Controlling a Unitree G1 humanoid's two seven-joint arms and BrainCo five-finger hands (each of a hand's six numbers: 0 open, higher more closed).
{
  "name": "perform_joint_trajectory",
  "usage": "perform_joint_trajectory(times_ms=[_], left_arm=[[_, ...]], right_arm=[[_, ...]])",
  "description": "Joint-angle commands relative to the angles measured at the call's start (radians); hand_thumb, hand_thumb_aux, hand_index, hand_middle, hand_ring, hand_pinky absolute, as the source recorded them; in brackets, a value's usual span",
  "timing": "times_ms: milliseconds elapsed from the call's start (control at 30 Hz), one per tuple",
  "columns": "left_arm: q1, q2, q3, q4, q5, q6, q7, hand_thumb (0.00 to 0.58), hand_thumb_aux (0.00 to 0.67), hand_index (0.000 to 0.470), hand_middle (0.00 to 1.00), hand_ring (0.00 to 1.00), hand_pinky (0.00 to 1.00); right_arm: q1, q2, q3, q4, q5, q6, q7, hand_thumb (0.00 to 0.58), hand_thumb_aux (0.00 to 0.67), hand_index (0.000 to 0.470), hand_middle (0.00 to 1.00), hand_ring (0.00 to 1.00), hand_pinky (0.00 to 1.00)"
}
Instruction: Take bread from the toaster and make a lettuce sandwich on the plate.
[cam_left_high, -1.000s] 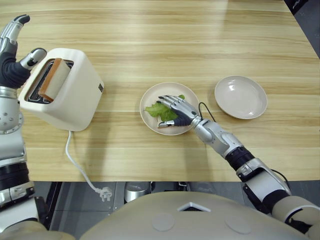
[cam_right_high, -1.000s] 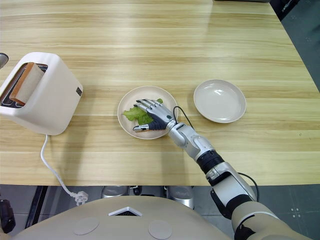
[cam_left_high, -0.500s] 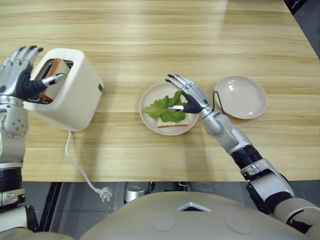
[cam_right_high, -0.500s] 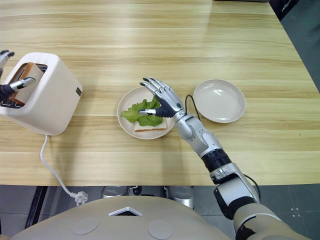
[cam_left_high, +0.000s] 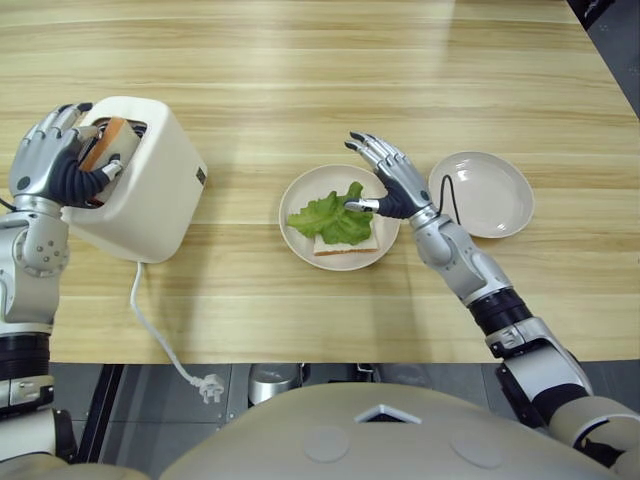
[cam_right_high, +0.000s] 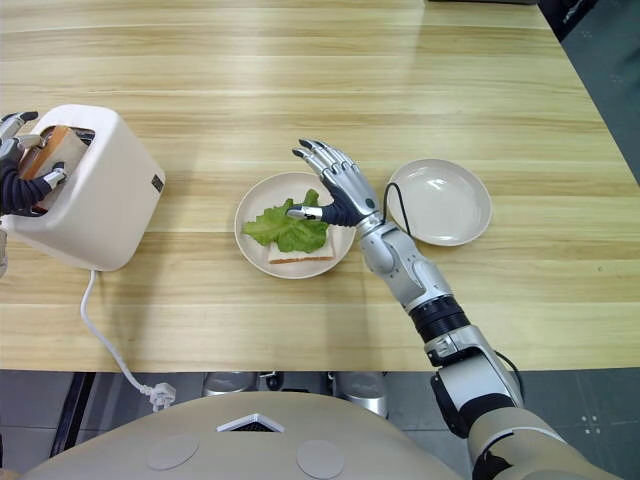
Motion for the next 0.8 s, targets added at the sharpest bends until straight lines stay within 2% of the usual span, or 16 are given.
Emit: perform_joint_trajectory(times_ms=[33, 200, 400, 567, 800], left_arm=[[-0.061, -0.03, 0.052, -0.118, -0.087, -0.108, 0.068, 0.58, 0.67, 0.46, 1.0, 1.0, 1.0], [-0.145, -0.113, 0.037, -0.242, -0.238, -0.169, 0.027, 0.58, 0.67, 0.46, 1.0, 1.0, 1.0], [-0.172, -0.266, -0.166, -0.273, -0.362, -0.126, -0.14, 0.58, 0.67, 0.46, 1.0, 1.0, 1.0], [-0.173, -0.412, -0.341, -0.188, -0.408, -0.099, -0.26, 0.58, 0.67, 0.46, 1.0, 1.0, 1.0], [-0.215, -0.534, -0.452, 0.032, -0.451, -0.07, -0.39, 0.58, 0.67, 0.46, 1.0, 1.0, 1.0]], right_arm=[[0.001, -0.004, -0.004, 0.011, 0.005, -0.009, -0.004, 0.0, 0.0, 0.0, 0.0, 0.0, 0.0], [-0.008, -0.003, -0.009, 0.027, 0.006, -0.017, -0.015, 0.0, 0.0, 0.0, 0.0, 0.0, 0.0], [-0.018, -0.011, -0.035, 0.05, 0.027, -0.021, -0.027, 0.0, 0.0, 0.0, 0.0, 0.0, 0.0], [-0.033, -0.046, -0.085, 0.083, 0.059, -0.021, -0.046, 0.0, 0.0, 0.0, 0.0, 0.0, 0.0], [-0.031, -0.109, -0.162, 0.114, 0.097, -0.021, -0.062, 0.0, 0.0, 0.0, 0.0, 0.0, 0.0]])
